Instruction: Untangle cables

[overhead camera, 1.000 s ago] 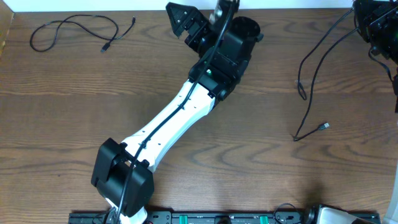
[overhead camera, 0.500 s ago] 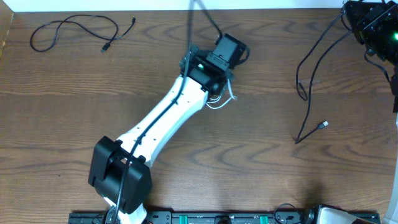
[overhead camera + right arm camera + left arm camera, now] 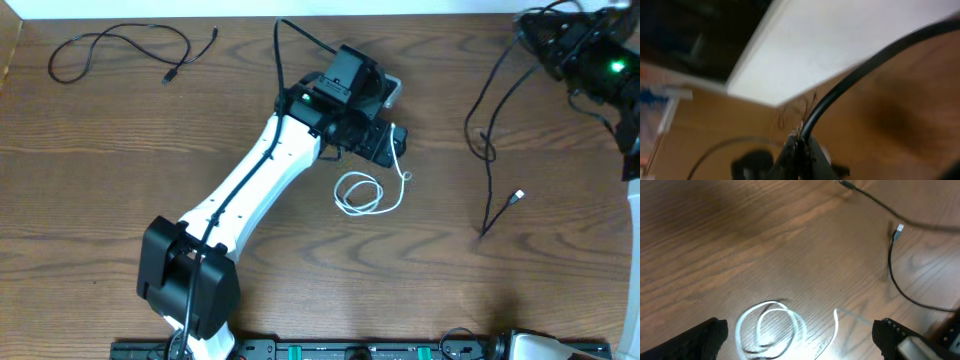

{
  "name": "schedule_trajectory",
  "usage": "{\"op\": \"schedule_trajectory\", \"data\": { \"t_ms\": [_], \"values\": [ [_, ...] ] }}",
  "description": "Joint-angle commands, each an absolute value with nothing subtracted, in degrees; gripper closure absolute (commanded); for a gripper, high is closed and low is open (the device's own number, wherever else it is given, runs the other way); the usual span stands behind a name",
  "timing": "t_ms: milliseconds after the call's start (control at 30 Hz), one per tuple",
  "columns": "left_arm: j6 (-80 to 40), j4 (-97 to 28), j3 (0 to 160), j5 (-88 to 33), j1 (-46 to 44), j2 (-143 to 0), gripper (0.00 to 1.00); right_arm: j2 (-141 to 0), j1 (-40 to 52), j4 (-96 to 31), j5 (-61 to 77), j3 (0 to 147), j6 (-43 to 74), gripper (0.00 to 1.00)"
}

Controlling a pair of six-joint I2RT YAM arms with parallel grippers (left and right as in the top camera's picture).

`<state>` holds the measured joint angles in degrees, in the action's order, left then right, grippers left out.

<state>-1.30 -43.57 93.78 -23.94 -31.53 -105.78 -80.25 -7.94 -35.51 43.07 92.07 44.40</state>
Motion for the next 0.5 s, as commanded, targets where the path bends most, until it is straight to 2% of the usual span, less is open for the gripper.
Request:
{"op": "schedule_trajectory", "data": {
  "t_ms": [0,167,367,467],
  "values": [
    [-3.7,-43.7,94.3,-25.9,-29.4,-105.6,0.02,-80.0,-5.3,-37.3,45.5,92.2,38.7,0.99],
    [-6.8,-43.9,94.3,-25.9,-26.6,-105.6,0.02,-80.0,-2.6,-42.4,38.3,92.2,35.9,0.99],
    [-6.7,-45.2,94.3,-25.7,-26.3,-105.6,0.02,-80.2,-2.3,-51.0,16.6,92.2,35.9,0.99],
    [-6.7,-45.2,94.3,-21.0,-26.3,-105.6,0.02,-80.8,-2.3,-55.2,6.5,92.1,35.9,0.99]
  ]
}}
